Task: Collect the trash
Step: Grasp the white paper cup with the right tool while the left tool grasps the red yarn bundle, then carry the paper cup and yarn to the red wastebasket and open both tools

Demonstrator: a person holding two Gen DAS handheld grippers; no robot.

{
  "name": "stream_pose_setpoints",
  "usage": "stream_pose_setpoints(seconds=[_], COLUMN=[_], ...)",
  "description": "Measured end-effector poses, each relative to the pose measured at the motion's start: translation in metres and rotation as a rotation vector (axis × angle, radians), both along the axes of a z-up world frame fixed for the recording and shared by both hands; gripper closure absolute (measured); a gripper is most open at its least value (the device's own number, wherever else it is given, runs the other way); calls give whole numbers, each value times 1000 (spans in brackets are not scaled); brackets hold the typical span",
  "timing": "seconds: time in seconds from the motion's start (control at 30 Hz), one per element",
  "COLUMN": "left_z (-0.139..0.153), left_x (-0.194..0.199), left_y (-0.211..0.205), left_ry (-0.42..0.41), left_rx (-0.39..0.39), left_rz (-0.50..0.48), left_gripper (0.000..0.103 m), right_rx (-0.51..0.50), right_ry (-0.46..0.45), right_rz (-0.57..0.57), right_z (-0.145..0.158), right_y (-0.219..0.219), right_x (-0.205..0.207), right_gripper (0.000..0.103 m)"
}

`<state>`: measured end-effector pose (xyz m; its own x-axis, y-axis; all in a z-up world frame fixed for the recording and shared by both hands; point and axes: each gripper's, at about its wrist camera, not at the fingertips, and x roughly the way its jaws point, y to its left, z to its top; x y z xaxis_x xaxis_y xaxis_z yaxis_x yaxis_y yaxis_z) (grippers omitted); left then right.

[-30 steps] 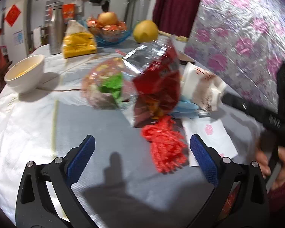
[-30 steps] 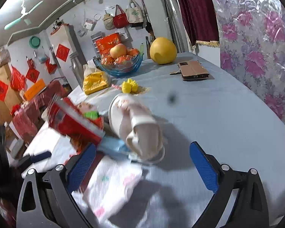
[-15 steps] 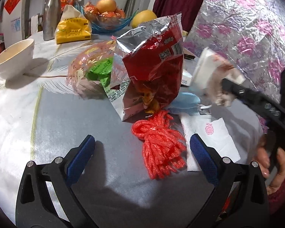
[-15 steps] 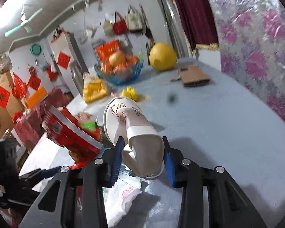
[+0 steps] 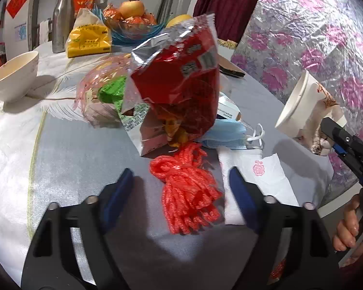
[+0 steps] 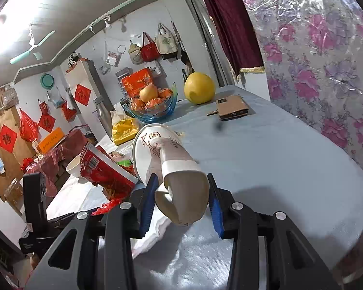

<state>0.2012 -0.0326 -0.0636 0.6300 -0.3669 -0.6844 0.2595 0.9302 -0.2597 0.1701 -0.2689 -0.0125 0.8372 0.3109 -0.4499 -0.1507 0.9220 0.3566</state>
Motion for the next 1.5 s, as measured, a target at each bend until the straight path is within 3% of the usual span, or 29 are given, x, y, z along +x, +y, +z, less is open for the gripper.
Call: stream_pose_setpoints(seconds=[0.03,0.1,0.2,0.47,0.8,1.03,1.23,1.5], left_z=[0,-1,-2,27,58,58,53,39], left_x=[-1,-1,-4,-36,-87,-125,-154,-179], left_y=[-3,-8,-10,-8,-55,-112,-167,-227], left_ry=[-3,-5,-7,-92,-161,-151,-131,-81], left_rx=[6,17,12,-15,-18,-22,-5,28], left_rz=[-7,-19,-25,-29,-158,-288,-409,-545], left_gripper=[38,55,65,66,66,66,66,66], right_rx=[2,6,4,35,22,16,-55,-85], right_ry=[-2,-6,-13,-40,-72,-56,-37,84], right_rz=[-1,-1,-5,-7,-77,-139,-181,-254], right_z=[1,2,4,13,19,12,4,-38], right_y=[0,-3,-6,-21,-63,-109,-138,-183], right_x=[-2,-7,-15,-43,-112,-168,-204,-233], right_gripper=[63,63,63,63,63,63,63,63])
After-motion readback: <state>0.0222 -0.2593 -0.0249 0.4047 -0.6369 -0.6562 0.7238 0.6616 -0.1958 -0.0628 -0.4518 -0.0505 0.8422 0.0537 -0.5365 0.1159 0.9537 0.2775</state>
